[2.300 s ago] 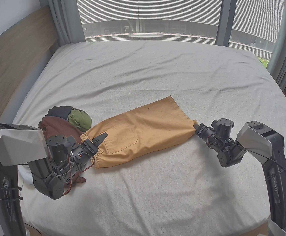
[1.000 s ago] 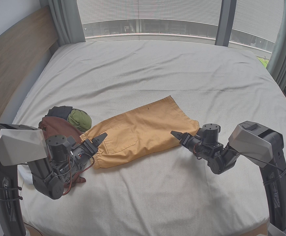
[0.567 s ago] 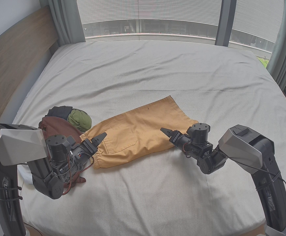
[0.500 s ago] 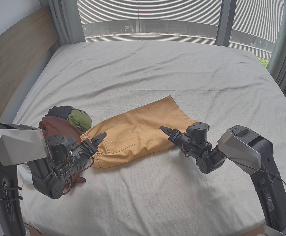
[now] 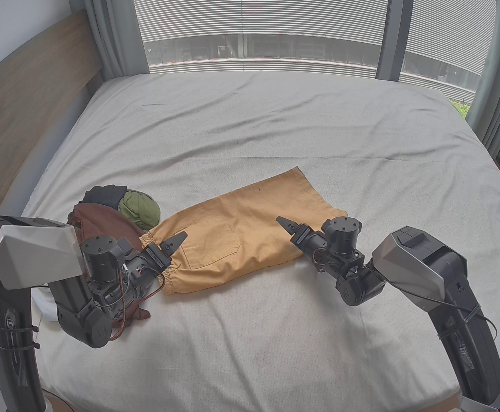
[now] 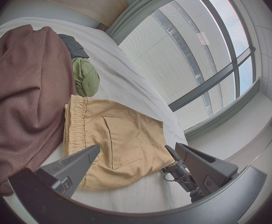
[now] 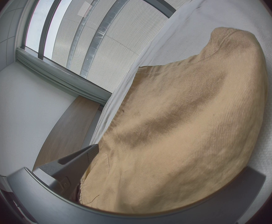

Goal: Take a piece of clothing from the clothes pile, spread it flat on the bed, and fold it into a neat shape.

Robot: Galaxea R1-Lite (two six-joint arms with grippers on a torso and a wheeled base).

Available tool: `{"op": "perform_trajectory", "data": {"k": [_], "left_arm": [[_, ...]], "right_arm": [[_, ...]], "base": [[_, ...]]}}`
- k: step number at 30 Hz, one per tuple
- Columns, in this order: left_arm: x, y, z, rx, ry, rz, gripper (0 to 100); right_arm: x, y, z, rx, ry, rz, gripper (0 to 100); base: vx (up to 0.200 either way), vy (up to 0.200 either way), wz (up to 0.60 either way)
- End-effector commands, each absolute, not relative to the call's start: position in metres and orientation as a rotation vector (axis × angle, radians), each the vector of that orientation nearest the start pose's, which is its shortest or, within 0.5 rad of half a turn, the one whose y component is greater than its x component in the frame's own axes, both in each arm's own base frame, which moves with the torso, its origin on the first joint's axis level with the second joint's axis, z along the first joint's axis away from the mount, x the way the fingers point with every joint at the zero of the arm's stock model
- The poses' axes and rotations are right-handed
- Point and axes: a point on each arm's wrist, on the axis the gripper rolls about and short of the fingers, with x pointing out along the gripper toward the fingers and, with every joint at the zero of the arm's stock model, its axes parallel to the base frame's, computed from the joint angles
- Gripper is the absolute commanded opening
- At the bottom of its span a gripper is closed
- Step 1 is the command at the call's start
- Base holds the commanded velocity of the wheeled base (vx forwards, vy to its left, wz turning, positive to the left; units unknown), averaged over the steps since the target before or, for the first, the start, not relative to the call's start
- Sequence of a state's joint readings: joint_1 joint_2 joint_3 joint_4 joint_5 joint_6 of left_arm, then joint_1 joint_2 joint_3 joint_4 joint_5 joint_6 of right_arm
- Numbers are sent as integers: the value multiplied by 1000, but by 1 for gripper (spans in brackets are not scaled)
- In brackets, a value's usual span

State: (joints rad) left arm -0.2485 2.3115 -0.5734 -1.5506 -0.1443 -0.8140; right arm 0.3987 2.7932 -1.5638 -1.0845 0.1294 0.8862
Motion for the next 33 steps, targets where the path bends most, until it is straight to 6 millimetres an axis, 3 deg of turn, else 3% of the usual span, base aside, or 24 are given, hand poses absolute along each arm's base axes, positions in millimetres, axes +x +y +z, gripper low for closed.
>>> {"op": "perform_trajectory", "data": {"k": [1,14,29,33], "left_arm": [[337,-89,17,-791,338,-292,100],[335,-88,14,-747,346,-290,100],[330,-88,14,-718,352,-297,100],[330,-89,15,-718,352,-299,100]], "right_arm": [[470,202,-59,841,384,410,0],[458,195,-58,838,394,402,0],[426,175,-56,806,400,383,0],[408,168,-52,785,426,372,0]], "base": [[0,0,0],[0,0,0],[0,0,0],[0,0,0]]}}
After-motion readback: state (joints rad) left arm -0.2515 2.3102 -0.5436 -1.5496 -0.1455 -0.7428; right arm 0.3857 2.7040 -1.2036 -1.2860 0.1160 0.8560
